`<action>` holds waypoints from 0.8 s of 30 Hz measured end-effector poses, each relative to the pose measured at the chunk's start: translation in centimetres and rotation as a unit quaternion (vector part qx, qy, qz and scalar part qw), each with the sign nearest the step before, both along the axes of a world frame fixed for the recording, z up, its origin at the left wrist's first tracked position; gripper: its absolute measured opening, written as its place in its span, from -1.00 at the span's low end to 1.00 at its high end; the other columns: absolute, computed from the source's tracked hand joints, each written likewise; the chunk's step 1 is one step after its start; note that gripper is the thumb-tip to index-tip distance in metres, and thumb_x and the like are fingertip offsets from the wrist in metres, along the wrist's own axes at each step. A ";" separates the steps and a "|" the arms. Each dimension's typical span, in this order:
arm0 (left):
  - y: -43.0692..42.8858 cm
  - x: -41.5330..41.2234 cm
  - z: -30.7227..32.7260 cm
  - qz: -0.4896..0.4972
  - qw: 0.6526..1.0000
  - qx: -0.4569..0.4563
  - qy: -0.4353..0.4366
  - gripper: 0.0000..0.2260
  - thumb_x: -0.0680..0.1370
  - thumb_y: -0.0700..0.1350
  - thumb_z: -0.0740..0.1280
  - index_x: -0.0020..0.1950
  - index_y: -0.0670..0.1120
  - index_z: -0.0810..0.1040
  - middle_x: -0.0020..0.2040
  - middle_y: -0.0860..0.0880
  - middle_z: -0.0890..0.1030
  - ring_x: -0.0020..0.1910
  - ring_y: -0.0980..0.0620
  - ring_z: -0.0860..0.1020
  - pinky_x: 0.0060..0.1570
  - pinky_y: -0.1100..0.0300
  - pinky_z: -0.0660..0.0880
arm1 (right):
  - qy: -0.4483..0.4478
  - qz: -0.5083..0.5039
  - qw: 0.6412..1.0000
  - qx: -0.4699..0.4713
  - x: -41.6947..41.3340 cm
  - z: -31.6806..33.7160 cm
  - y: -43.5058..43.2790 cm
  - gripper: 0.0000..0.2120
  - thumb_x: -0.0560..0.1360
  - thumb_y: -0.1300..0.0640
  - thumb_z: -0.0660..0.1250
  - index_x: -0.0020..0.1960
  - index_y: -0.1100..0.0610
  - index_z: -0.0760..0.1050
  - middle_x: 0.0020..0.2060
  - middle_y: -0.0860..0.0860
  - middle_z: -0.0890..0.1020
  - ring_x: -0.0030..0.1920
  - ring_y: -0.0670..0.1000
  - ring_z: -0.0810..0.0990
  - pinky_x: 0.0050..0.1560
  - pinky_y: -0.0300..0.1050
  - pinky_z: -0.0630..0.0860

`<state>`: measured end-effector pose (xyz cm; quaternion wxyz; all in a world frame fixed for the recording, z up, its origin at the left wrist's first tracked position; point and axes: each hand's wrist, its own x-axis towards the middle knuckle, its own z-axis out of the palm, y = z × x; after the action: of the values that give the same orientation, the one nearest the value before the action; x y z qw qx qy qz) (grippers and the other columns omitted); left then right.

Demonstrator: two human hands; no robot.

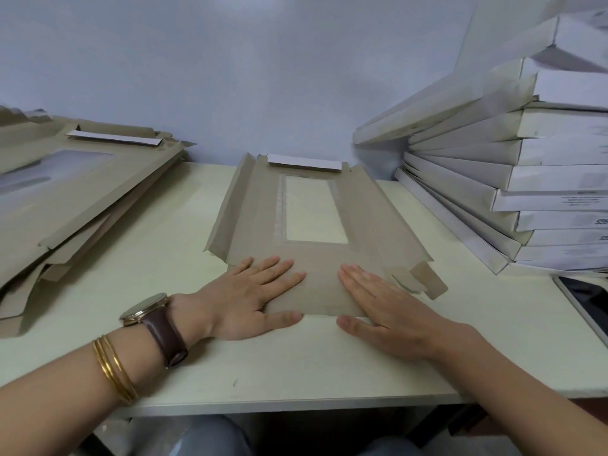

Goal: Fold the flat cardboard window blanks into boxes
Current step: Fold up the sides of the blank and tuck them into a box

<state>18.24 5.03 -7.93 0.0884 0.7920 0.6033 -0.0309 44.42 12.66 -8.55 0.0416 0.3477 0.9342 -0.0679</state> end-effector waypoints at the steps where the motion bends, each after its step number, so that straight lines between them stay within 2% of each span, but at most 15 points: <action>1: -0.3 -0.4 0.1 0.005 1.000 0.000 0.000 -0.26 0.39 0.48 -0.23 0.52 0.26 -0.27 0.55 0.17 -0.26 0.51 0.20 -0.31 0.49 0.09 -0.32 | -0.001 0.000 1.000 0.002 0.0 0.0 0.0 -0.09 0.38 -0.55 -0.31 0.56 -0.04 -0.34 0.44 -0.28 -0.33 0.35 -0.42 -0.46 0.31 -0.44 -0.40; 5: -1.4 -1.9 0.2 0.021 1.000 -0.005 -0.006 -0.25 0.38 0.50 -0.22 0.52 0.26 -0.29 0.54 0.20 -0.27 0.49 0.22 -0.33 0.49 0.13 -0.32 | -0.007 -0.012 1.000 0.004 0.6 0.0 0.2 -0.09 0.38 -0.54 -0.28 0.56 -0.03 -0.34 0.45 -0.26 -0.34 0.33 -0.42 -0.48 0.30 -0.45 -0.42; 9: -1.8 -2.3 0.2 0.024 1.000 -0.001 -0.016 -0.24 0.39 0.49 -0.22 0.53 0.23 -0.28 0.54 0.20 -0.27 0.49 0.22 -0.33 0.49 0.16 -0.31 | -0.020 -0.041 0.999 0.004 2.4 0.5 0.3 -0.06 0.36 -0.55 -0.32 0.56 -0.02 -0.33 0.48 -0.24 -0.32 0.41 -0.34 -0.41 0.44 -0.29 -0.27; 11: -1.8 -2.2 0.2 0.022 1.000 0.007 -0.013 -0.24 0.40 0.47 -0.22 0.53 0.21 -0.28 0.54 0.20 -0.27 0.49 0.22 -0.34 0.49 0.16 -0.32 | -0.024 -0.052 0.998 0.000 3.2 0.8 0.3 -0.08 0.38 -0.53 -0.31 0.57 -0.02 -0.31 0.50 -0.22 -0.30 0.41 -0.34 -0.40 0.45 -0.29 -0.26; 15: -1.7 -1.7 0.3 0.013 0.999 0.036 0.005 -0.26 0.48 0.41 -0.19 0.57 0.09 -0.21 0.56 0.18 -0.23 0.50 0.22 -0.32 0.46 0.19 -0.35 | -0.021 -0.062 0.998 0.000 3.6 1.0 0.3 -0.10 0.40 -0.50 -0.29 0.58 -0.01 -0.27 0.53 -0.19 -0.23 0.41 -0.34 -0.35 0.45 -0.28 -0.24; 18: -1.7 -1.1 0.7 0.002 0.996 0.083 -0.027 -0.34 0.59 0.28 0.01 0.58 -0.07 0.08 0.56 0.08 0.07 0.51 0.14 -0.04 0.44 0.36 -0.16 | -0.007 -0.071 0.997 0.008 3.4 1.1 0.2 -0.10 0.41 -0.50 -0.25 0.59 -0.01 -0.19 0.55 -0.19 -0.15 0.44 -0.33 -0.24 0.44 -0.31 -0.17; 20: -1.9 -0.8 1.0 -0.008 0.993 0.107 -0.051 -0.43 0.60 0.22 0.09 0.49 -0.10 0.27 0.44 0.06 0.26 0.40 0.12 0.14 0.38 0.35 0.05 | 0.011 -0.069 0.997 0.027 3.4 1.2 -0.1 -0.11 0.41 -0.50 -0.23 0.59 -0.01 -0.08 0.55 -0.20 -0.03 0.49 -0.26 -0.09 0.45 -0.28 -0.04; 24: -2.1 -0.5 1.3 -0.017 0.992 0.120 -0.046 -0.50 0.59 0.21 0.13 0.46 -0.01 0.34 0.37 0.08 0.35 0.36 0.11 0.24 0.34 0.26 0.21 | 0.052 -0.030 0.994 0.087 3.5 1.5 -0.8 -0.23 0.47 -0.42 -0.20 0.54 -0.03 0.14 0.44 -0.20 0.28 0.42 -0.19 0.22 0.41 -0.24 0.22</action>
<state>17.71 2.90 -6.67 0.0191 0.8078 0.5841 0.0765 47.94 11.81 -7.01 -0.0395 0.3739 0.9266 -0.0061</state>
